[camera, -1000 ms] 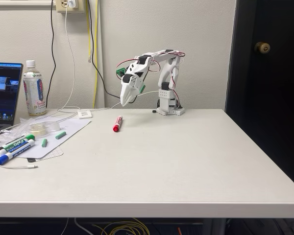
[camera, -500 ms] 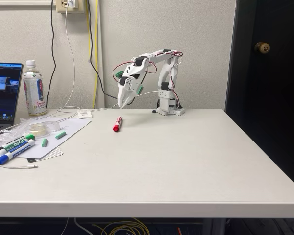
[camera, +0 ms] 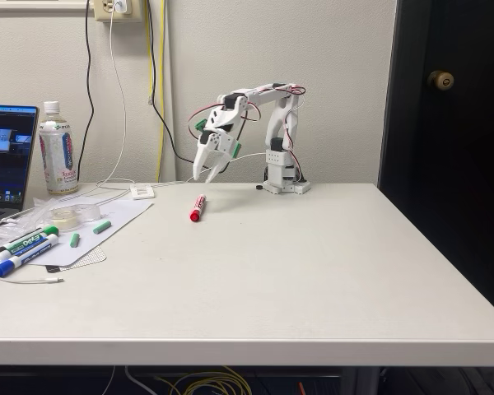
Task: Pick up the red marker.
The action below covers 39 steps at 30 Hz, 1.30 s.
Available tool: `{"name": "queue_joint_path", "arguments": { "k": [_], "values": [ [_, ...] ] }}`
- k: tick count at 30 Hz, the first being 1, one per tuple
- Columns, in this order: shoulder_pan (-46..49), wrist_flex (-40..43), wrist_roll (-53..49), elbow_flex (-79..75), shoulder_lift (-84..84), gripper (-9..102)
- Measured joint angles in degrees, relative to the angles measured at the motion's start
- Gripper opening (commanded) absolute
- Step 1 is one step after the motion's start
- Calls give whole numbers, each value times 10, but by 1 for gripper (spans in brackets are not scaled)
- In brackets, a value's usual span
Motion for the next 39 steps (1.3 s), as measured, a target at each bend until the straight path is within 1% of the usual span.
{"name": "queue_joint_path", "arguments": {
  "k": [3, 6, 9, 12, 18, 21, 26, 28, 31, 35, 39],
  "values": [
    [12, 88, 3, -115, -109, 13],
    [16, 135, 3, -197, -181, 14],
    [25, 144, 4, -215, -184, 16],
    [32, 164, 4, -224, -191, 25],
    [31, 192, 17, -224, -218, 33],
    [35, 195, 16, -224, -228, 40],
    [43, 214, 14, -224, -247, 41],
    [43, 222, 16, -224, -257, 46],
    [43, 233, 22, -224, -277, 47],
    [44, 234, 27, -223, -296, 46],
    [44, 214, 32, -204, -298, 46]
  ]
}}
